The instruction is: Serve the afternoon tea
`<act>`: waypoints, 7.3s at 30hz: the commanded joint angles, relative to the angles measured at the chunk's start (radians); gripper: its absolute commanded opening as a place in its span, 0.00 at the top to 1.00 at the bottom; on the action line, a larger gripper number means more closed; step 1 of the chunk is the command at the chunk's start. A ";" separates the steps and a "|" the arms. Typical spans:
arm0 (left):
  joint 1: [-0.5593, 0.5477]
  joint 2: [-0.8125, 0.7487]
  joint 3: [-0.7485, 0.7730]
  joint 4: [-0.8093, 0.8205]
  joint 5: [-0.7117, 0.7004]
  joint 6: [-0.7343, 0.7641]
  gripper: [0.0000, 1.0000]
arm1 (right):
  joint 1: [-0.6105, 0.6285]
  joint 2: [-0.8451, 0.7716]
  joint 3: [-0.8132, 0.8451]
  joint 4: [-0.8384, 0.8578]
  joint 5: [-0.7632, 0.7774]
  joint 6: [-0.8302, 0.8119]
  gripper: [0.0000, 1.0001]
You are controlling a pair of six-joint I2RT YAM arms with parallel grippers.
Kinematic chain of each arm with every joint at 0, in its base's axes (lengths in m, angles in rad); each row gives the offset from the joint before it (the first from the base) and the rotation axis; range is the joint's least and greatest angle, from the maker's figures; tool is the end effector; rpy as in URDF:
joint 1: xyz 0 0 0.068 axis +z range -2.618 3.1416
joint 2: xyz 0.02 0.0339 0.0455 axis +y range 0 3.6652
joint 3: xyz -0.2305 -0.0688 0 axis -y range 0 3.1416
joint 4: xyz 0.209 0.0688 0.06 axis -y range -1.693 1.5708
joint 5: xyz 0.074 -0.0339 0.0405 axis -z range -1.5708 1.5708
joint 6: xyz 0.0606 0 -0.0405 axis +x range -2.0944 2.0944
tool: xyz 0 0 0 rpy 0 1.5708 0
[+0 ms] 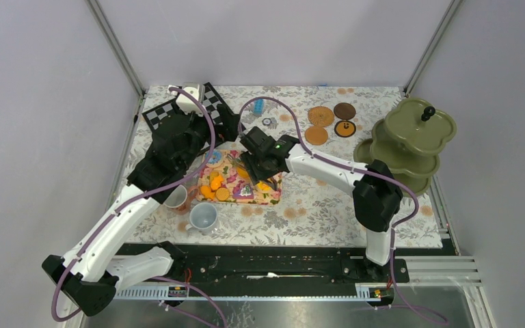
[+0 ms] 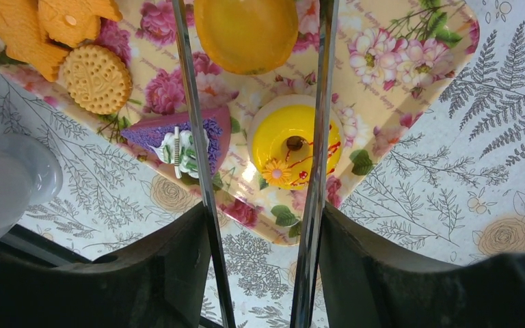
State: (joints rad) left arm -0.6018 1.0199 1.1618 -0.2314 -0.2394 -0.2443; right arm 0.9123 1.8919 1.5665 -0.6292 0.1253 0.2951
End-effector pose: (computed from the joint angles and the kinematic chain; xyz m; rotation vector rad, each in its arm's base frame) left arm 0.1978 -0.1184 0.3870 0.1160 1.6727 -0.4428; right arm 0.2431 0.3018 0.2128 -0.7249 2.4413 0.3285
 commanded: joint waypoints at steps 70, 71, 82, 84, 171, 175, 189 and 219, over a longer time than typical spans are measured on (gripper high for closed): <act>0.031 -0.022 0.000 0.034 0.024 -0.039 0.01 | -0.200 -0.568 -0.458 -0.116 0.504 0.287 0.51; 0.031 -0.020 0.000 0.033 0.028 -0.039 0.01 | -0.236 -0.620 -0.514 -0.121 0.513 0.323 0.51; 0.027 -0.025 0.002 0.032 0.046 -0.049 0.01 | -0.396 -0.784 -0.754 -0.068 0.541 0.436 0.52; 0.025 -0.020 0.002 0.032 0.044 -0.047 0.01 | -0.404 -0.756 -0.753 -0.036 0.548 0.437 0.52; 0.020 0.023 0.005 0.021 0.014 -0.033 0.01 | 0.001 -0.585 -0.533 0.157 -0.196 -0.431 0.39; 0.020 0.025 0.005 0.021 0.014 -0.033 0.01 | 0.020 -0.549 -0.522 0.140 -0.158 -0.455 0.39; 0.022 0.030 0.007 0.020 0.017 -0.033 0.01 | 0.034 -0.452 -0.505 0.158 -0.151 -0.453 0.39; 0.022 0.032 0.007 0.020 0.028 -0.036 0.01 | 0.060 -0.379 -0.457 0.169 -0.103 -0.431 0.55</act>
State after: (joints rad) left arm -0.5838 1.0496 1.1557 -0.2390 -0.2138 -0.2863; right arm 0.9577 1.5257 1.0687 -0.4828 -0.0113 -0.1474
